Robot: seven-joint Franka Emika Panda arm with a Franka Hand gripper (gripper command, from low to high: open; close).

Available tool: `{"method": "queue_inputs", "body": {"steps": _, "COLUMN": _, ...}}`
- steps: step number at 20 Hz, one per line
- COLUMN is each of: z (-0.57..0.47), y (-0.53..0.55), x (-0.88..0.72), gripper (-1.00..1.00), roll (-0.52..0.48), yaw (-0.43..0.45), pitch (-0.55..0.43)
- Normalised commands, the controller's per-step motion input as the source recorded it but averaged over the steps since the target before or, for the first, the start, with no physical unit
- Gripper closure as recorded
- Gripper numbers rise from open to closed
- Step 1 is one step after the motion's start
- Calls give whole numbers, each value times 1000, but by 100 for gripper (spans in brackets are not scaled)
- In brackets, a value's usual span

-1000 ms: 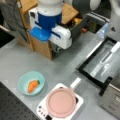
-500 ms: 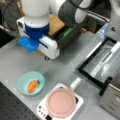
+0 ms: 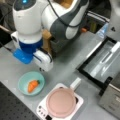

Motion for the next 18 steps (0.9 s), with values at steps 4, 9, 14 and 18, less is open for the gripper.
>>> {"method": "queue_inputs", "body": {"steps": 4, "z": -166, "y": -136, "x": 340, "gripper": -100, "roll": 23, "yaw": 136, "pitch": 69}}
{"method": "queue_inputs", "body": {"steps": 9, "z": -79, "y": -124, "x": 264, "gripper": -100, "roll": 30, "yaw": 93, "pitch": 65}}
{"method": "queue_inputs", "body": {"steps": 14, "z": -30, "y": -90, "x": 238, "gripper": -100, "roll": 15, "yaw": 37, "pitch": 59}}
{"method": "queue_inputs", "body": {"steps": 18, "z": -67, "y": -56, "x": 247, "gripper": -100, "roll": 16, "yaw": 28, "pitch": 37}}
